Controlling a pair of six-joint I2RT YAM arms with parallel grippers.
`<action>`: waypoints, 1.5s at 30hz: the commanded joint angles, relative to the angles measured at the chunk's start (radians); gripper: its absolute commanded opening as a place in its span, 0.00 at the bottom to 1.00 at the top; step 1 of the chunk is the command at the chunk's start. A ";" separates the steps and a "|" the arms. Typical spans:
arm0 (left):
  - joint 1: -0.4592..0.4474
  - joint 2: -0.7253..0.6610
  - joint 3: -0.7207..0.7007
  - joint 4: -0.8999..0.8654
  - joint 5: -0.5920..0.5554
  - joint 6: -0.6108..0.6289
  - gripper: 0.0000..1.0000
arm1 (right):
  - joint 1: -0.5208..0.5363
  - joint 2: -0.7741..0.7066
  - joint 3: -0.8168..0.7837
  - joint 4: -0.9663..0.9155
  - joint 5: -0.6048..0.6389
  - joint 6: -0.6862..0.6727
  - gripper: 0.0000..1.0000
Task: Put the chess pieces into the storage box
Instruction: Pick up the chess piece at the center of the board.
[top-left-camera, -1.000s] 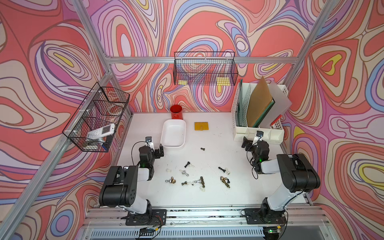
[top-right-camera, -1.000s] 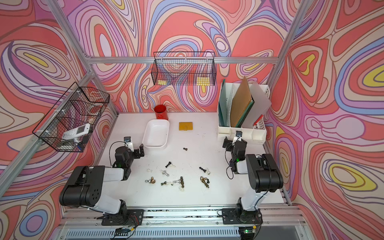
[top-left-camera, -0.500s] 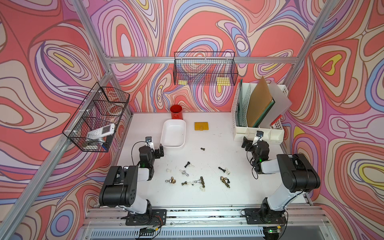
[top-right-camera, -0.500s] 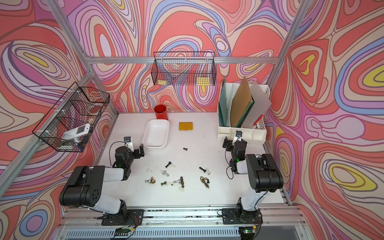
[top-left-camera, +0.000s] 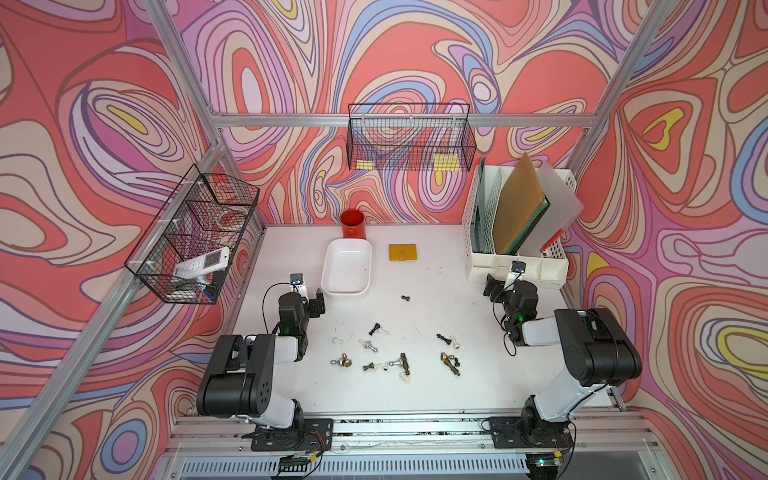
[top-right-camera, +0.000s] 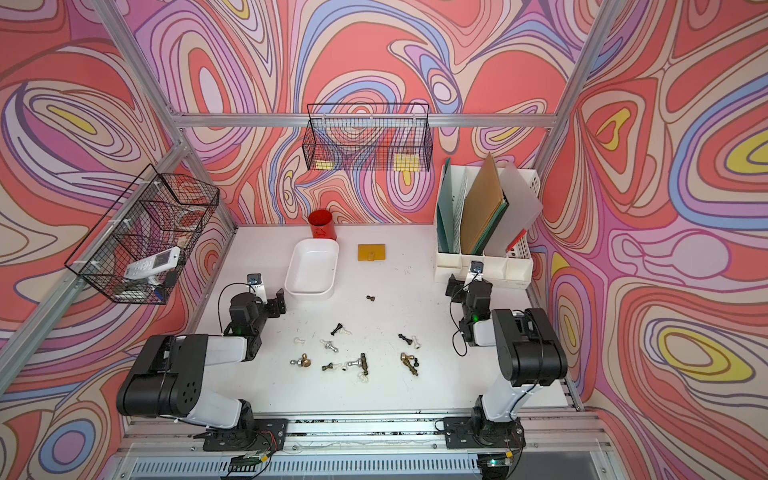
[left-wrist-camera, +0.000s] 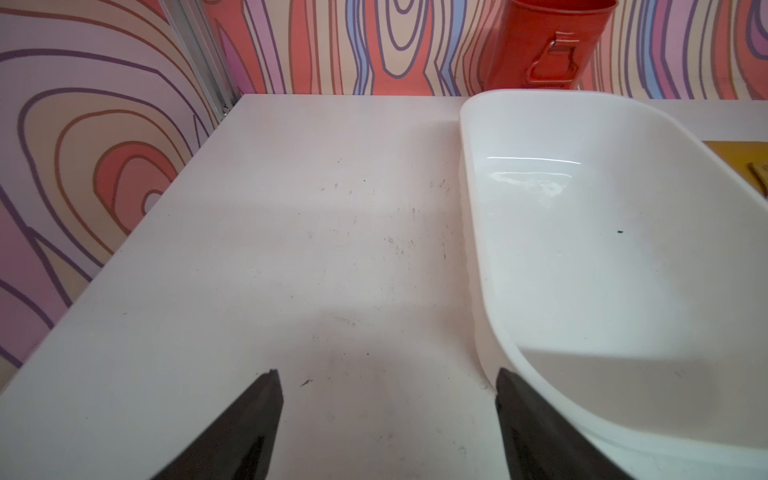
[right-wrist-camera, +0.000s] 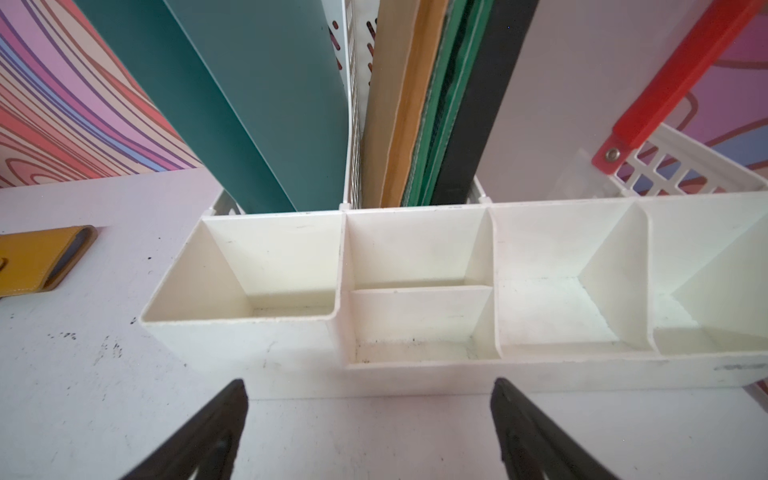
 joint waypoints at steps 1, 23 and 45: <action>-0.024 -0.178 0.082 -0.255 -0.158 -0.053 0.82 | 0.002 -0.098 0.140 -0.274 -0.065 -0.029 0.88; -0.563 0.125 0.924 -1.496 0.261 -0.301 0.60 | 0.398 -0.125 0.637 -1.163 -0.364 0.339 0.61; -0.693 0.713 1.344 -1.546 -0.002 -0.742 0.59 | 0.398 -0.322 0.524 -1.270 -0.310 0.304 0.61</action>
